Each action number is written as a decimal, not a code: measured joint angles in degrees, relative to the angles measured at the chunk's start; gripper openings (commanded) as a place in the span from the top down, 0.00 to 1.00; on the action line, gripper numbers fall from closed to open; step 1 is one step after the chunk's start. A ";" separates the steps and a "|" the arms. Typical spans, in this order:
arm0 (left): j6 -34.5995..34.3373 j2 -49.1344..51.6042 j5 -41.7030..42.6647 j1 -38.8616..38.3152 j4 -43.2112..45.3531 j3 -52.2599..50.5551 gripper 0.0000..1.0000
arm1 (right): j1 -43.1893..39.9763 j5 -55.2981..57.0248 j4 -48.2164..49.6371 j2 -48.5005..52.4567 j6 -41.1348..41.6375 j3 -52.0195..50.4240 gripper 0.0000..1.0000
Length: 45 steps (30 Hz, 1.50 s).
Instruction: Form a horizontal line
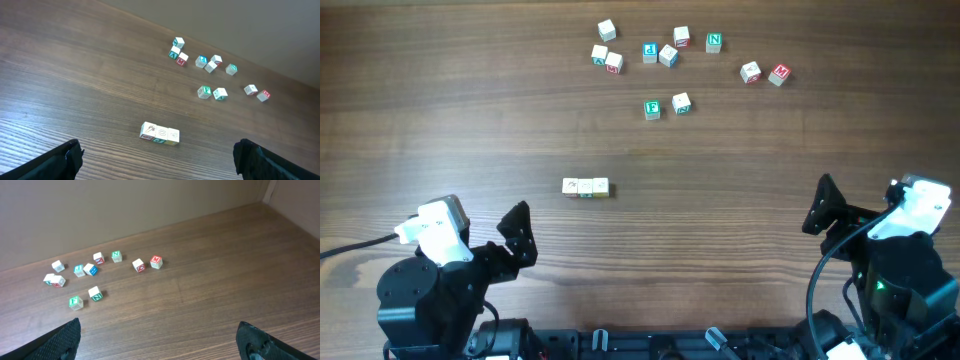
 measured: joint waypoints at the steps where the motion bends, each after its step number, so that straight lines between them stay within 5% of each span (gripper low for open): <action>1: 0.00 0.00 0.00 0.00 0.00 0.00 0.00 | 0.00 0.00 -0.02 0.00 0.00 0.00 0.00; 13: 0.00 0.00 0.00 0.00 -0.02 0.00 0.00 | -4.13 0.07 -2.32 -1.55 -1.88 -1.60 0.00; 19: 0.00 0.00 -0.02 0.00 0.04 -0.02 0.00 | -18.64 -1.79 32.33 -19.17 -2.86 -21.24 0.00; 24: 0.00 0.00 0.00 0.00 0.02 -0.02 0.00 | -30.97 -16.50 59.98 -28.83 -5.55 -38.47 0.00; 29: 0.00 0.00 0.00 0.00 0.00 -0.02 0.00 | -36.15 -29.09 74.12 -30.86 -6.38 -51.23 0.00; 35: 0.00 0.00 0.00 0.00 -0.02 -0.02 0.00 | -36.24 -31.34 76.04 -30.88 -6.21 -57.59 0.00; 45: 0.00 0.00 0.00 0.00 0.00 -0.02 0.00 | -36.30 -31.36 58.55 -31.10 -3.26 -58.93 0.00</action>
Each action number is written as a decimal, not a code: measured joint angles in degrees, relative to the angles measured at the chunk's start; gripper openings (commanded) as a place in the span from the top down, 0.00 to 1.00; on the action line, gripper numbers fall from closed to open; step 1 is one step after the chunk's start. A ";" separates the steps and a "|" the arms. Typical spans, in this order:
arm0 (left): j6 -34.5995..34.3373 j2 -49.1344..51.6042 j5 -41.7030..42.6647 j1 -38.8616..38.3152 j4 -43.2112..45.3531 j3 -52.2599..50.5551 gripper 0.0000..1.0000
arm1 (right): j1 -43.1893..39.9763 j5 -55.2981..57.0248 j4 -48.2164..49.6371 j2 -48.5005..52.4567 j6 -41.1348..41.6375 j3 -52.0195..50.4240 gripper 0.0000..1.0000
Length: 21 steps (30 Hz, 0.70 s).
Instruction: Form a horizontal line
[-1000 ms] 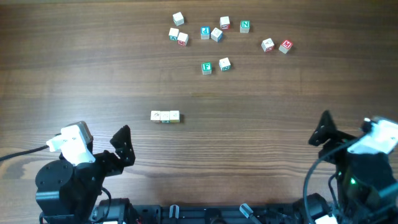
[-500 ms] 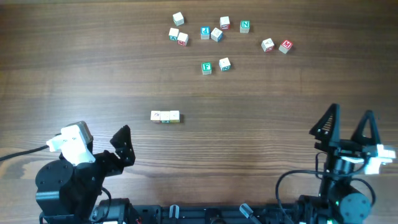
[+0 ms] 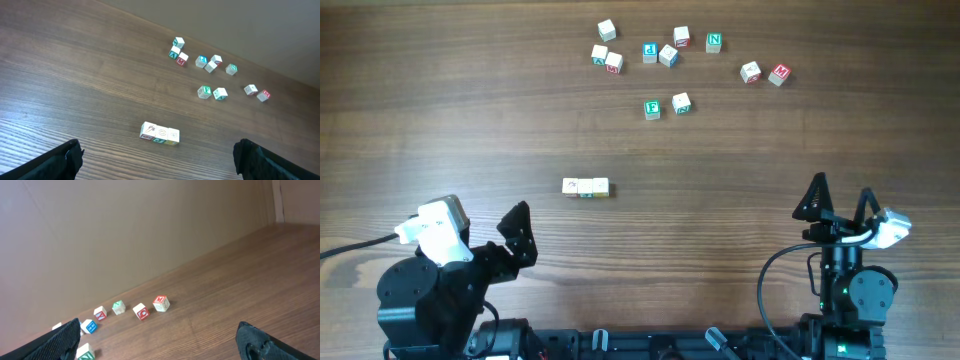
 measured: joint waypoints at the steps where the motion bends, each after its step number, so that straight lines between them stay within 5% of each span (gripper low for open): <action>1: 0.00 0.00 0.00 0.00 0.00 0.00 0.00 | 0.00 0.00 -0.07 0.00 0.44 0.02 0.00; 12: 0.00 0.00 0.00 0.00 0.00 0.00 0.00 | -0.02 -0.66 -1.31 0.02 0.63 0.02 0.00; 21: 0.00 0.00 0.00 0.00 0.00 0.00 0.00 | -0.02 -3.06 -1.68 0.02 -20.09 0.02 0.00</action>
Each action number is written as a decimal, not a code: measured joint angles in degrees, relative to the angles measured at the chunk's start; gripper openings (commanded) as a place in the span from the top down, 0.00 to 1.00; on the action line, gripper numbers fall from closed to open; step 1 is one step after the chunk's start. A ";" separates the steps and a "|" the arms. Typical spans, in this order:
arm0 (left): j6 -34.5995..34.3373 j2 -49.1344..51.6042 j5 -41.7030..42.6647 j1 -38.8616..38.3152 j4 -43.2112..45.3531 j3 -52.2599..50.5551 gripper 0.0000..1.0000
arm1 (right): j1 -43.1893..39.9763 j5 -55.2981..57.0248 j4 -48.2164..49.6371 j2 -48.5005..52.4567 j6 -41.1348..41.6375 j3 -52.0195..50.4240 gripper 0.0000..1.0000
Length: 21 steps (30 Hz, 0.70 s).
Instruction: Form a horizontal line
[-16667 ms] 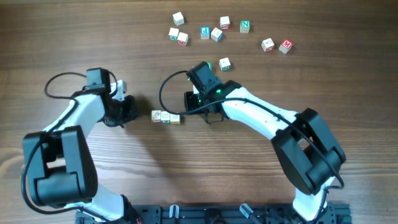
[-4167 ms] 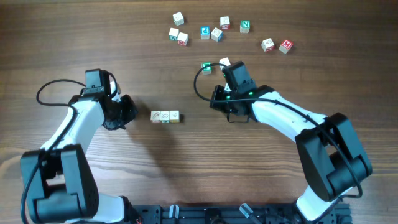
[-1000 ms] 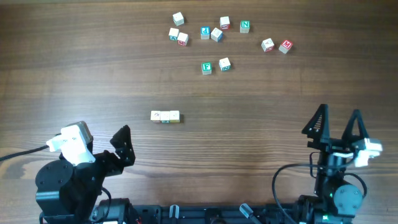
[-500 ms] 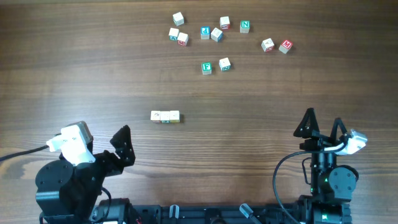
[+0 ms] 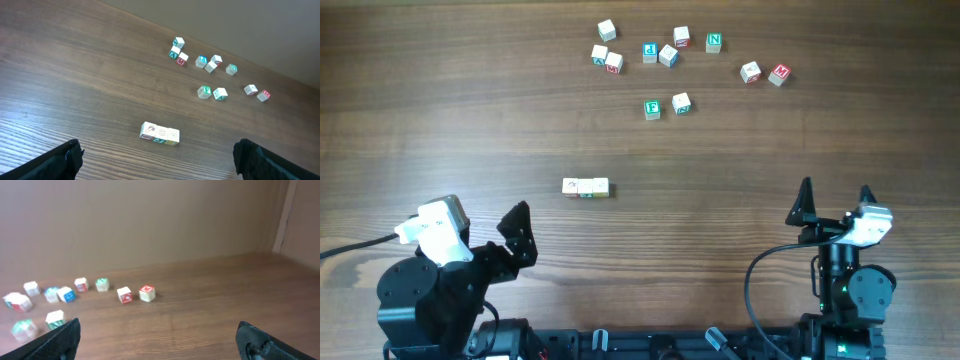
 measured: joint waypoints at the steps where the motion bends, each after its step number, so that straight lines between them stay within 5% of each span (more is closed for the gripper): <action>1: 0.00 0.00 0.00 0.00 0.00 0.00 0.00 | 0.00 -0.15 -0.02 0.00 -3.34 0.00 0.00; 6: 0.00 0.00 0.00 0.00 0.00 0.00 0.00 | 0.00 -0.85 -0.02 0.00 -9.57 0.00 0.00; 21: 0.00 0.00 0.00 0.00 0.00 0.00 0.00 | 0.00 -1.25 -0.02 0.00 -10.54 0.00 0.00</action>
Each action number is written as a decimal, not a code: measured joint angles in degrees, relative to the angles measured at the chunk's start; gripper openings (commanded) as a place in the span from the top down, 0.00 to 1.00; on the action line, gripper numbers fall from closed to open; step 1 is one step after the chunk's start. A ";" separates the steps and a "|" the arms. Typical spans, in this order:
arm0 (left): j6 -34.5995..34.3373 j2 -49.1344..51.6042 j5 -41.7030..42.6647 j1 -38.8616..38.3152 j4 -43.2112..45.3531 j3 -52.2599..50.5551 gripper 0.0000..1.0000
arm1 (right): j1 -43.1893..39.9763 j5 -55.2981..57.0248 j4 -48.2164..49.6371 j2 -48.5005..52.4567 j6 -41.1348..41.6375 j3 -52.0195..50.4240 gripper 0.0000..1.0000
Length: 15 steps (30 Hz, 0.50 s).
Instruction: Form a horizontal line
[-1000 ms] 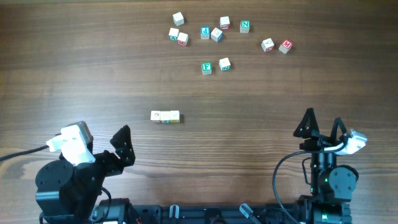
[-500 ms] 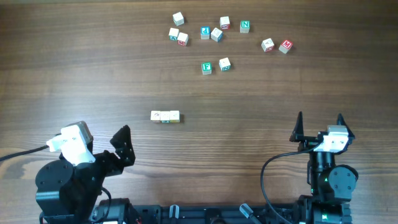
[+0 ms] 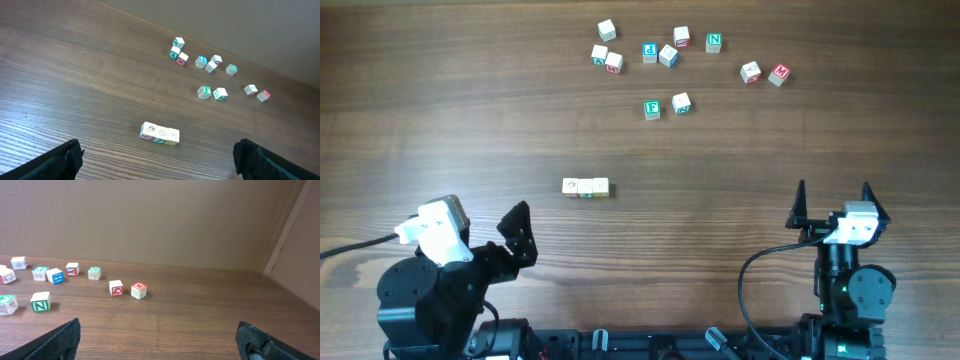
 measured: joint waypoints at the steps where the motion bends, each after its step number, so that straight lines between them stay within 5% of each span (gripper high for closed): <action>1: 0.00 0.00 0.00 0.00 0.00 0.00 0.00 | 0.00 0.00 0.00 0.00 0.00 0.00 0.00; 8: 0.52 -2.84 -1.38 -2.97 2.47 -3.48 0.00 | 0.00 0.00 0.00 0.00 0.00 0.00 0.00; 15: 2.93 -20.06 -1.88 -3.15 40.11 -35.06 0.00 | -0.02 -0.20 -0.04 0.00 -0.02 0.00 0.00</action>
